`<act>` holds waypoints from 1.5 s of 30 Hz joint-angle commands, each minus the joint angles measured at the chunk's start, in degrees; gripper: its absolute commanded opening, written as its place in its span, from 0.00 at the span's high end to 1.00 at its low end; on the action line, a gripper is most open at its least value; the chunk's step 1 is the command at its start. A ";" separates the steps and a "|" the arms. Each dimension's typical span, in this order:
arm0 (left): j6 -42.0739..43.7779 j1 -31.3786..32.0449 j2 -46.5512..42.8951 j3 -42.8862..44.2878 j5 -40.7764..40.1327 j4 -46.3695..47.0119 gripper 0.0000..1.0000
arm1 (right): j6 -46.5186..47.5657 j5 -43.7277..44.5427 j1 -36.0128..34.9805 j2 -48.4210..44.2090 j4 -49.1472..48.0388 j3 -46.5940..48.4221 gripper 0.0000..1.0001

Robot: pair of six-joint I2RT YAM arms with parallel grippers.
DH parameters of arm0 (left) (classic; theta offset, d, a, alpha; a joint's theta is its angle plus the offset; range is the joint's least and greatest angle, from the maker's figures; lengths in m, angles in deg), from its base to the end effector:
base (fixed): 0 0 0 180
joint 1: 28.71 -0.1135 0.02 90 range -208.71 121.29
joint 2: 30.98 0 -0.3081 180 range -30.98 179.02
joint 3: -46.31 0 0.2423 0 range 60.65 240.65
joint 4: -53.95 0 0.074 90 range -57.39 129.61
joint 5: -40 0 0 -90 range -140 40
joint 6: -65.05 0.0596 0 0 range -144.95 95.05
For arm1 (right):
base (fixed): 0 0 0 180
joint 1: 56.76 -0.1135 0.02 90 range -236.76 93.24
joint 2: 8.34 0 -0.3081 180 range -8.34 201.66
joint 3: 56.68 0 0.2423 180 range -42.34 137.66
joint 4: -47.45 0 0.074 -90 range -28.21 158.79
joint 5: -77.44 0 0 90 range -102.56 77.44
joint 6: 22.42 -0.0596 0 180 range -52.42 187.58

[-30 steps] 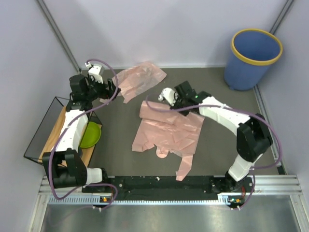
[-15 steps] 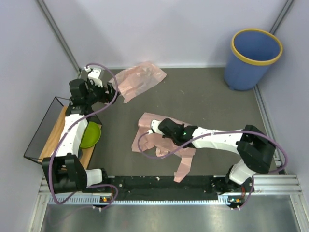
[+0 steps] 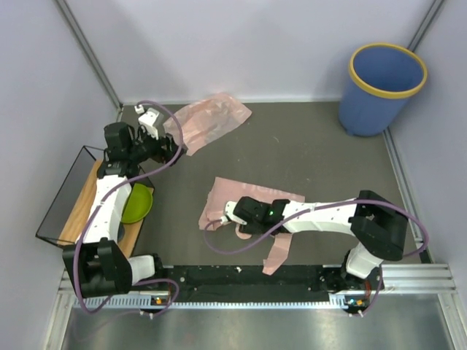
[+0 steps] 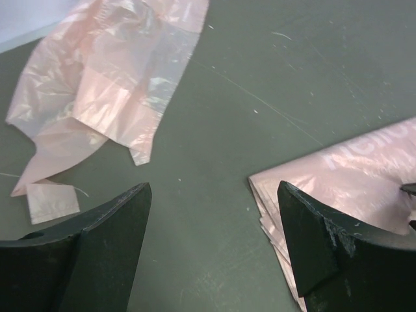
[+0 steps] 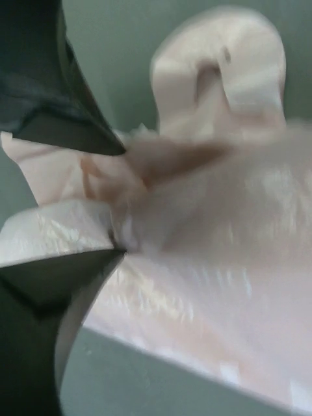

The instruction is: Put the trash bags into the trash bin

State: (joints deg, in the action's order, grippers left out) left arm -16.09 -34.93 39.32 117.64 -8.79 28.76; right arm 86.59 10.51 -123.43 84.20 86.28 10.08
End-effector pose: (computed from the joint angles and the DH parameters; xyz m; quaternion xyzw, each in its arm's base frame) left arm 0.2695 -0.0101 0.3593 0.2093 0.7811 -0.2261 0.5431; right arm 0.1431 0.2727 0.1995 -0.6177 0.7308 -0.0915 0.2758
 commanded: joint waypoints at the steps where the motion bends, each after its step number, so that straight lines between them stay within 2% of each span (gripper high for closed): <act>1: 6.51 0.41 -1.13 2.51 7.65 -7.15 0.15 | -4.50 -18.30 -1.00 -6.03 7.32 5.31 0.22; 2: 7.56 0.59 -0.78 2.77 8.61 -8.73 0.15 | -4.59 -24.68 -0.74 -7.61 9.33 6.02 0.17; 4: 10.64 1.29 0.27 3.56 10.11 -12.59 0.15 | -5.12 -30.34 2.06 -12.96 10.40 7.69 0.08; 5: 11.61 1.56 0.53 3.74 10.46 -13.66 0.15 | -4.42 -36.80 4.08 -14.56 12.32 8.30 0.08; 8: 16.35 3.75 1.76 4.79 10.38 -17.62 0.16 | -1.71 -45.10 14.88 -16.42 14.26 10.41 0.07; 9: 18.88 4.54 1.85 4.71 10.03 -18.41 0.16 | -0.91 -45.83 17.60 -16.07 14.53 10.77 0.07; 10: 20.13 6.03 2.03 4.79 9.77 -18.85 0.16 | -0.20 -46.18 23.29 -15.20 14.79 11.03 0.07; 14: 26.19 10.43 2.47 3.48 11.60 -21.91 0.15 | 2.35 -49.16 32.21 -6.87 16.38 13.14 0.07; 15: 32.56 11.83 2.30 3.30 10.31 -23.76 0.14 | 2.35 -49.26 33.18 -5.53 16.38 14.01 0.07; 16: 36.19 16.19 1.42 2.34 8.47 -25.34 0.14 | 2.09 -49.61 34.15 -4.21 16.38 14.63 0.07; 18: 42.78 20.96 -0.42 -0.11 3.38 -24.67 0.11 | 0.42 -54.08 37.92 -0.53 16.38 16.91 0.09; 22: 45.88 34.47 -4.12 -6.53 -4.45 -17.28 0.07 | -0.28 -55.68 39.78 5.72 16.47 20.43 0.16; 24: 47.99 40.02 -3.16 -6.20 -6.75 -15.52 0.07 | -0.28 -56.81 39.69 8.27 16.64 22.27 0.16; 26: 49.93 42.68 -0.26 -5.23 -7.11 -16.30 0.07 | -0.11 -58.57 39.69 11.43 16.73 23.07 0.15; 29: 53.43 46.99 2.38 -5.66 -6.76 -16.22 0.17 | 0.33 -60.33 39.69 15.48 17.17 25.00 0.13; 30: 54.32 49.26 3.17 -7.32 -7.28 -15.26 0.20 | 0.68 -60.68 39.69 16.27 17.26 25.27 0.12; 31: 55.29 50.24 3.61 -8.12 -7.72 -13.86 0.29 | 0.94 -61.21 39.69 17.93 17.34 25.62 0.11; 32: 56.17 51.21 3.96 -8.91 -8.60 -12.80 0.33 | 1.56 -62.08 39.69 18.56 17.78 25.97 0.10; 35: 57.67 54.81 5.46 -11.90 -12.27 -7.81 0.43 | 3.22 -64.11 39.78 21.54 20.15 28.08 0.08; 40: 55.21 57.72 8.88 -17.00 -20.02 2.05 0.40 | 7.45 -69.12 39.78 26.20 27.70 30.89 0.11; 45: 56.00 57.81 12.83 -20.51 -27.04 9.61 0.60 | 9.29 -76.32 39.60 29.45 31.49 32.13 0.18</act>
State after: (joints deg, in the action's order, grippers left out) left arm 38.64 22.75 49.86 99.22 -28.87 28.85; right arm 92.12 -59.00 -83.59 110.03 112.11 41.12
